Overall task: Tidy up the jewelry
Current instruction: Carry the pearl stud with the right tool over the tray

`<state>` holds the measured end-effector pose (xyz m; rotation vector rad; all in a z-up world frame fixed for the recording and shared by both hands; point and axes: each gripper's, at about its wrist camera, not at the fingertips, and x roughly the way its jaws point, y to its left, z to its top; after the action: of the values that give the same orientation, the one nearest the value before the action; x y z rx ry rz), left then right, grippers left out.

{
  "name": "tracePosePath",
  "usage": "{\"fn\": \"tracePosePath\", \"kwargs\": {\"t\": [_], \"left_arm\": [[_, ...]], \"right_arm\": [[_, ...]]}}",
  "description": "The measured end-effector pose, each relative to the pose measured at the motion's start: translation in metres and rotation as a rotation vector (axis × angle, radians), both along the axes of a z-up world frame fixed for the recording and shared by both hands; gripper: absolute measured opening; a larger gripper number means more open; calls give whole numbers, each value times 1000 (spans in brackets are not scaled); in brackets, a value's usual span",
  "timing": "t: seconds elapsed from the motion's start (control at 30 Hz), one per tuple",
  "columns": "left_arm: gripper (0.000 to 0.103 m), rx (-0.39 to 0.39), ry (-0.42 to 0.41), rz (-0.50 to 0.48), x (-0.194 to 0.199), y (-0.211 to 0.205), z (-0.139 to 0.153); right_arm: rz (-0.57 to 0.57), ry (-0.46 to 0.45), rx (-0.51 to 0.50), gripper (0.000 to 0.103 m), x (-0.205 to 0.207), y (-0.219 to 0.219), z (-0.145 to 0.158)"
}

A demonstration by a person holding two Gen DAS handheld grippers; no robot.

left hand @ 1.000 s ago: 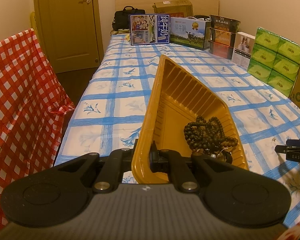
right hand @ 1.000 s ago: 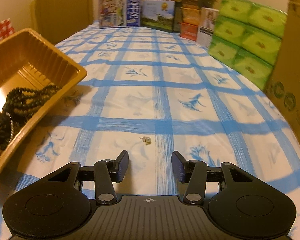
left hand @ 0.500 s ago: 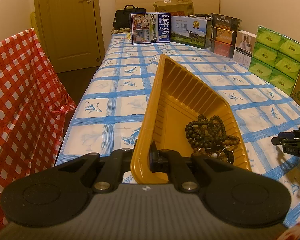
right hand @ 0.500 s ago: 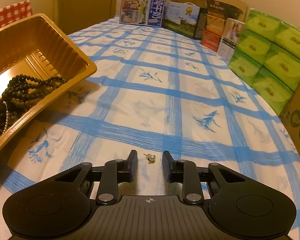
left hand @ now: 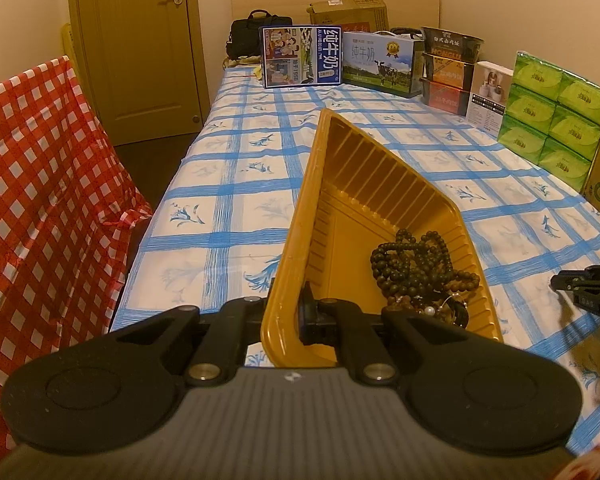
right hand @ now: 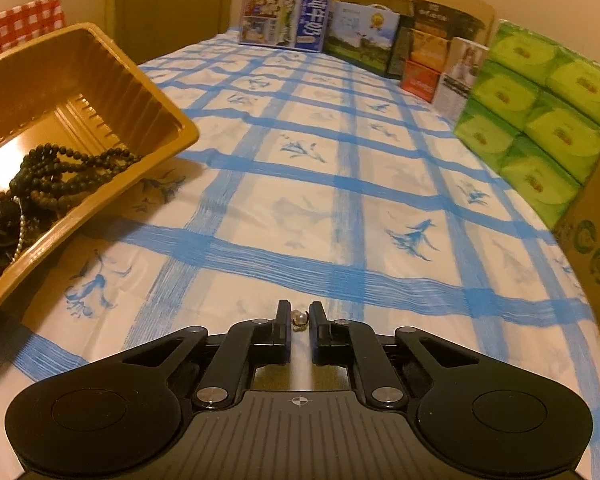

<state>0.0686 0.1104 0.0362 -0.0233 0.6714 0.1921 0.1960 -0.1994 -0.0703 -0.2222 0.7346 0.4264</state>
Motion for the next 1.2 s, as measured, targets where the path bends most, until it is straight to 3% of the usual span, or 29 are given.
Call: {"fn": "tracePosePath", "kwargs": {"t": [0.17, 0.57, 0.87, 1.2], "left_arm": [[6, 0, 0, 0, 0, 0, 0], [6, -1, 2, -1, 0, 0, -1], [6, -17, 11, -10, 2, 1, -5], [6, -25, 15, -11, 3, 3, -5]], "right_arm": [[-5, -22, 51, 9, -12, 5, 23], [145, -82, 176, 9, -20, 71, 91], [231, -72, 202, 9, -21, 117, 107], [258, -13, 188, 9, -19, 146, 101]]}}
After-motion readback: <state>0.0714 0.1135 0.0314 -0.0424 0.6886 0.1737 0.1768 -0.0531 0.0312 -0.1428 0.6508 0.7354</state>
